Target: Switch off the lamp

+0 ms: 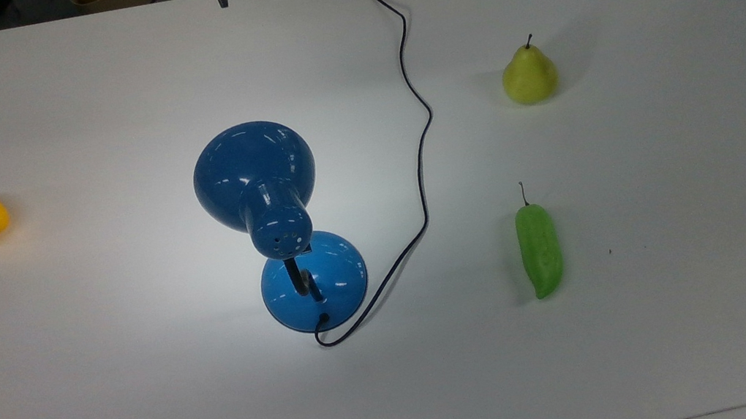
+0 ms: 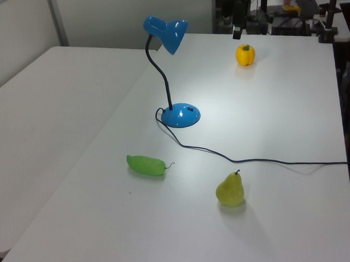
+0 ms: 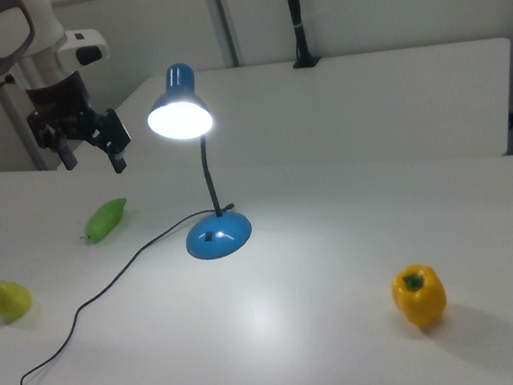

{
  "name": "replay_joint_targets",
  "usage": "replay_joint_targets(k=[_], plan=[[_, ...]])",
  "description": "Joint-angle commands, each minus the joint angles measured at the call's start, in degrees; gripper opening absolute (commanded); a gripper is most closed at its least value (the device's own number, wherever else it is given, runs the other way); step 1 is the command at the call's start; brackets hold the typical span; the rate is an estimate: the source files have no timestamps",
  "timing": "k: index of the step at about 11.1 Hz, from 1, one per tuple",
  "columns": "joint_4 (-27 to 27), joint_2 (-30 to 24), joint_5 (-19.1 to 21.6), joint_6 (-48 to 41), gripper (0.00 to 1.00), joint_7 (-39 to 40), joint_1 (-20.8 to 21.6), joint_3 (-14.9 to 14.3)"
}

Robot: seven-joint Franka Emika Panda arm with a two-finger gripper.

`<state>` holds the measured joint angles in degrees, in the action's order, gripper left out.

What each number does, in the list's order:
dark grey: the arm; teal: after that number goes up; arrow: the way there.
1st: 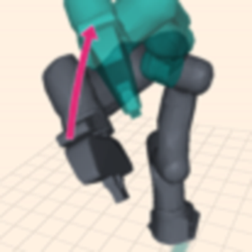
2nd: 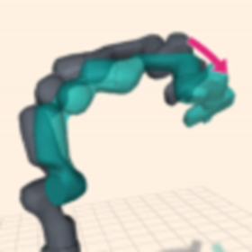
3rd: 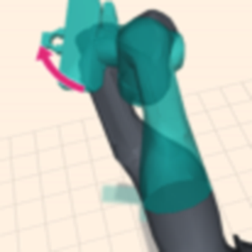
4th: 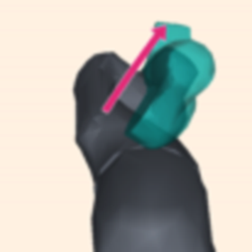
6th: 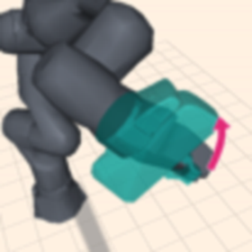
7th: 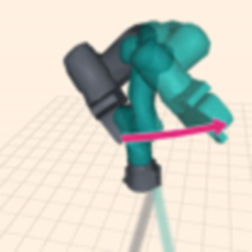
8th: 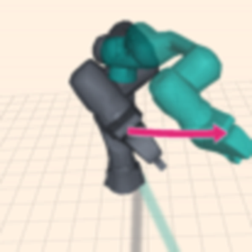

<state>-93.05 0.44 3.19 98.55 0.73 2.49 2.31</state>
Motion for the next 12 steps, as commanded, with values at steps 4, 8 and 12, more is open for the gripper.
replay_joint_targets(k=[4,8,12], plan=[[-0.73,-0.35,-0.65,0.59,1.00,0.24,-0.21,-0.02],[-0.82,-1.32,-0.30,-1.34,1.00,-0.02,-0.21,0.15],[-2.21,-3.16,0.32,-2.67,0.98,0.06,-0.21,0.15]])
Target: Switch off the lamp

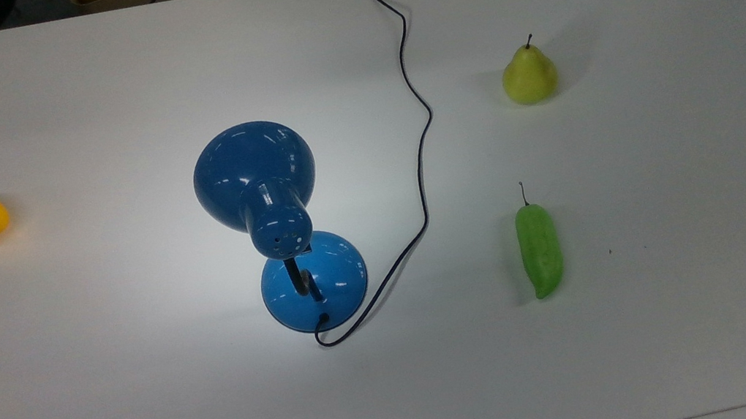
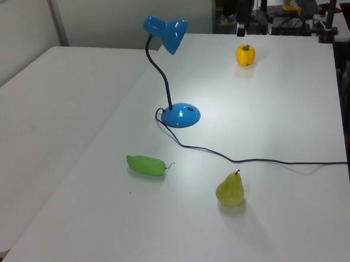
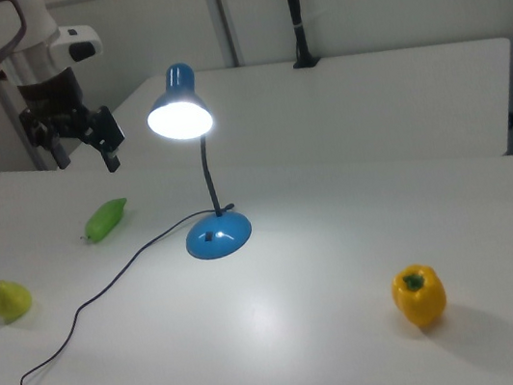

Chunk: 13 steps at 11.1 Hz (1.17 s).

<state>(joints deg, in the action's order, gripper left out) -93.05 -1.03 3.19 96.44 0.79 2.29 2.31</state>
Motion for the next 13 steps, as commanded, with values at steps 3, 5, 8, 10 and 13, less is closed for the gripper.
replay_joint_targets(k=[3,5,8,10,13], plan=[[-2.31,-1.61,0.32,0.07,0.73,0.08,0.35,0.15],[-2.22,-1.52,0.32,0.16,0.57,0.17,0.35,0.15],[-2.31,-1.52,0.41,0.16,0.16,0.00,0.44,0.15],[-2.31,-1.43,1.28,0.16,0.01,0.26,0.52,0.15],[-3.45,-1.43,2.25,2.34,0.00,1.05,0.35,0.07]])
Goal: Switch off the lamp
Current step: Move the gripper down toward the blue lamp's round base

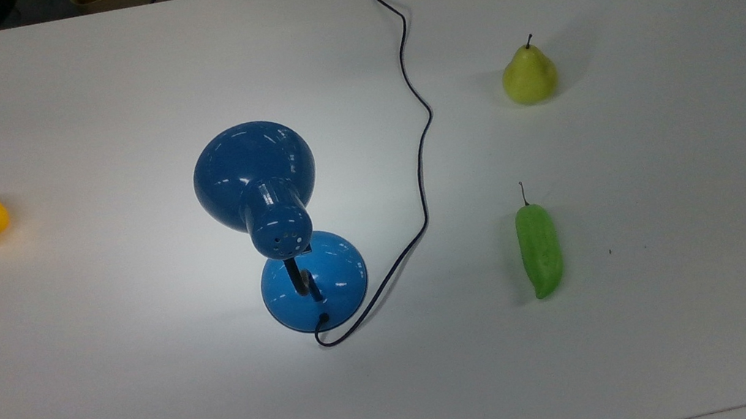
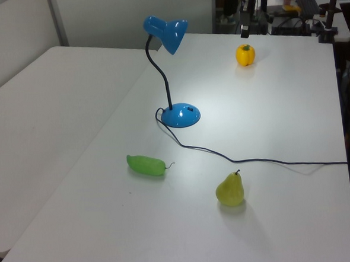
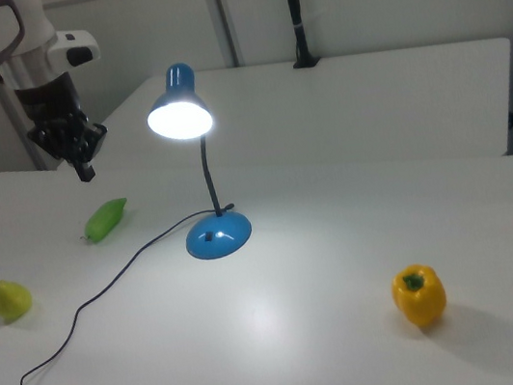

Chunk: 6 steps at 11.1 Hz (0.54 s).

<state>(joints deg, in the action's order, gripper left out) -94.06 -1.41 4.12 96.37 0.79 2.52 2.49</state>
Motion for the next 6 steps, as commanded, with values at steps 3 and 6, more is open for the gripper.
replay_joint_targets(k=[3,6], plan=[[-4.02,-0.70,1.60,3.56,0.00,1.14,0.29,-0.12],[-7.89,-0.44,1.60,9.88,0.00,1.05,0.55,-0.12]])
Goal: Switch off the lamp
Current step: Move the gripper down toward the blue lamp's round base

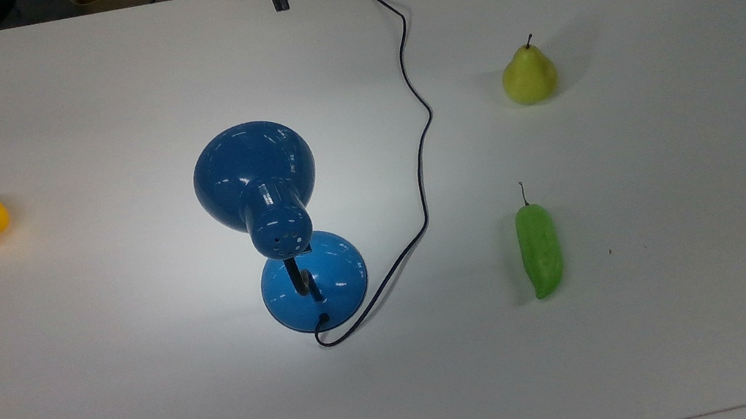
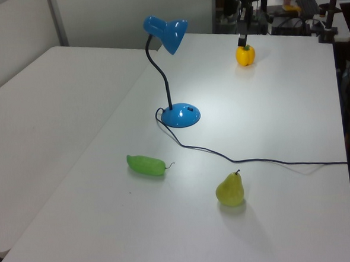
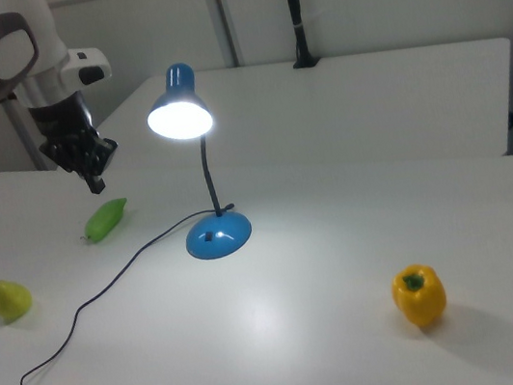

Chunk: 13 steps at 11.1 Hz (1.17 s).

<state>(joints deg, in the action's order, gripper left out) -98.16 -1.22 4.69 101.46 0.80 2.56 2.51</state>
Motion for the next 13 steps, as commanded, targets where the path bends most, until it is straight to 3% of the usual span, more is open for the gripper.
replay_joint_targets(k=[1,7,10,13], plan=[[-4.75,-0.01,1.02,7.58,0.00,0.96,0.52,-0.13],[-7.22,4.99,0.32,19.28,0.00,1.05,0.96,-0.04],[-8.19,9.82,-2.75,29.11,0.00,1.14,1.75,-0.04],[-8.28,13.78,-2.93,35.36,0.00,1.14,1.31,-0.04]])
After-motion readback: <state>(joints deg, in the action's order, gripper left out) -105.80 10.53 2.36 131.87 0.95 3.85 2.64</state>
